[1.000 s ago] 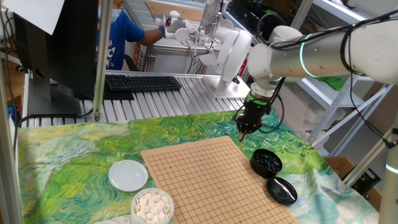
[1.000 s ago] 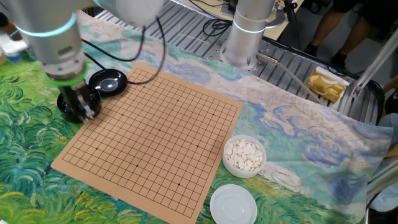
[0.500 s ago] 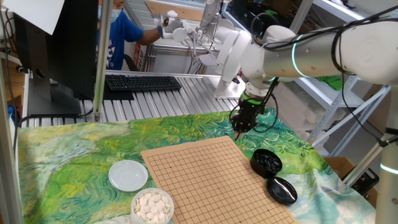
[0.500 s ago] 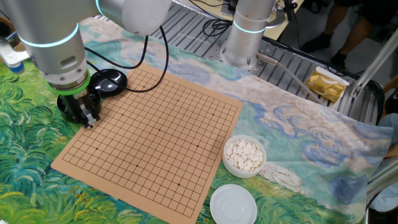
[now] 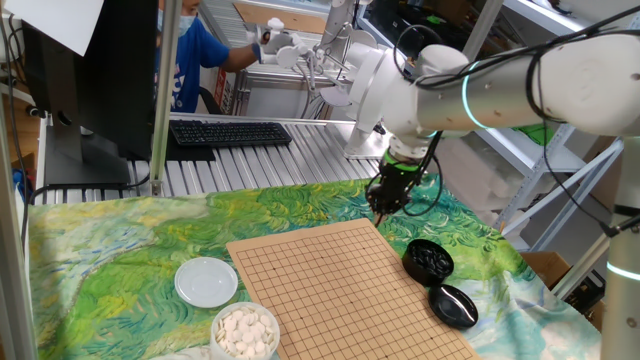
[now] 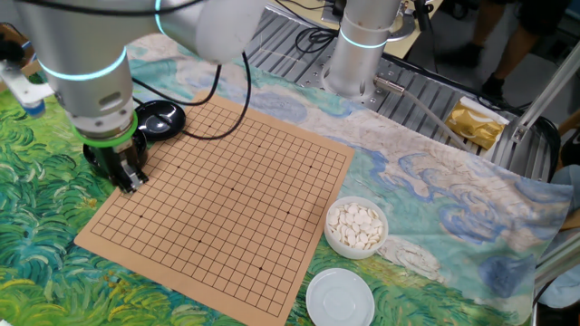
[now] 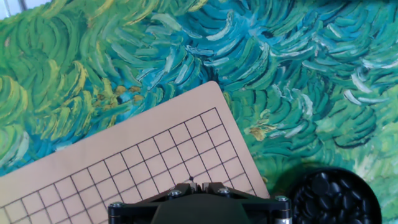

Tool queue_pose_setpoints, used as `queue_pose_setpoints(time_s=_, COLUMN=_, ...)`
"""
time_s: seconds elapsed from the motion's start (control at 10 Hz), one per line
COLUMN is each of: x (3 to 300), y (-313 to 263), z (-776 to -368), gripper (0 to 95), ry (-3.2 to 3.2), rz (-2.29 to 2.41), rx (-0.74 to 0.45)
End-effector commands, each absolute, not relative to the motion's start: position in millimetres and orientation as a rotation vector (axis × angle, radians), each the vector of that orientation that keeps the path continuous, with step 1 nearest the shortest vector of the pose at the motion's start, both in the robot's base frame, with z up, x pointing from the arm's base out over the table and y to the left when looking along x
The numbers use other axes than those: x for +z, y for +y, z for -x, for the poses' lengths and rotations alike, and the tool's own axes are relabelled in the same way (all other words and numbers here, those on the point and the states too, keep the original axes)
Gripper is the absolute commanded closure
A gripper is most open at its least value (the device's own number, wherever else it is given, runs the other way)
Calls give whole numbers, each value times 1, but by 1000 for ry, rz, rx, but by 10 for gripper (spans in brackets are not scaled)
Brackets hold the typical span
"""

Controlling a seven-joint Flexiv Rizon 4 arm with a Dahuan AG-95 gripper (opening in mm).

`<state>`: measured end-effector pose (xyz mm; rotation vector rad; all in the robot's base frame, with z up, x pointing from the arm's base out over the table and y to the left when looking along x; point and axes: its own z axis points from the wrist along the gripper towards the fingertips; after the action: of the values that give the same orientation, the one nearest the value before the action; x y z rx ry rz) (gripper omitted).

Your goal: Play the first move as black on the 3-4 point in the upper right corner of the Go board

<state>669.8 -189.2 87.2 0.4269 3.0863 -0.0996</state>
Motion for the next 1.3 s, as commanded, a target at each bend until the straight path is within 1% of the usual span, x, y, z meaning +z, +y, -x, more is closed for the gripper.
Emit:
queue_pose_setpoints(time_s=0.1, x=84, y=-190, z=-672, gripper=950, ry=3083, rz=-422, rx=-108)
queue_pose_setpoints(time_s=0.5, x=77, y=-193, z=-679, gripper=950, ry=3079, rz=-412, rx=-112)
queue_pose_setpoints(time_s=1.3, x=67, y=-197, z=-680, gripper=950, ry=3070, rz=-344, rx=-189)
